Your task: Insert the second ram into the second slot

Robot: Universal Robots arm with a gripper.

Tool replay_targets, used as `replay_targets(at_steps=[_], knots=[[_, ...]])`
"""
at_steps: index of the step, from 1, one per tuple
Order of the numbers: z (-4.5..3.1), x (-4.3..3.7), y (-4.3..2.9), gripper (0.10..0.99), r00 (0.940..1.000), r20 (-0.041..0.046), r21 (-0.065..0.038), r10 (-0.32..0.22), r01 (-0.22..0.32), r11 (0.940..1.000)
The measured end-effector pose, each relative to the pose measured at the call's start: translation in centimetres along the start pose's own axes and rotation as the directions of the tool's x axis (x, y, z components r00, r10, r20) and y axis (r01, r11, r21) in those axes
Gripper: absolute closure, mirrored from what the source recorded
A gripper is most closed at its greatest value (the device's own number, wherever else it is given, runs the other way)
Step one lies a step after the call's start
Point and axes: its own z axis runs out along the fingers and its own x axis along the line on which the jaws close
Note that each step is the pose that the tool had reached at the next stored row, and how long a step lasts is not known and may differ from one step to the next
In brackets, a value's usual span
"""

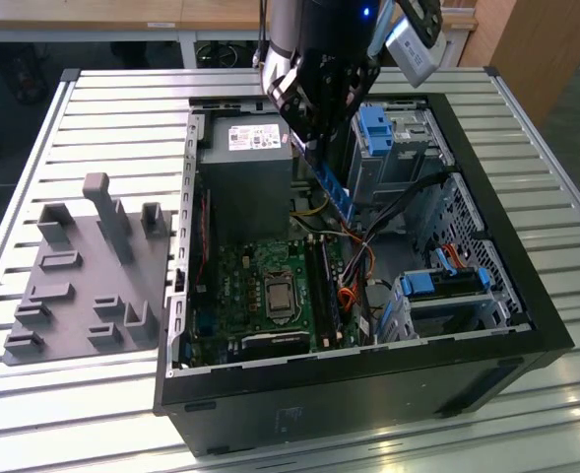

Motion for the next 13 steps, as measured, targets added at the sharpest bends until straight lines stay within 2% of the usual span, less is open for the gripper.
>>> replay_targets(at_steps=[7,13], knots=[[0.01,0.00,0.00,0.949,0.9979,0.0016,0.001,0.064,-0.064,0.9979],[0.03,0.00,0.00,0.949,0.9891,0.0030,0.003,0.147,-0.147,0.9891]])
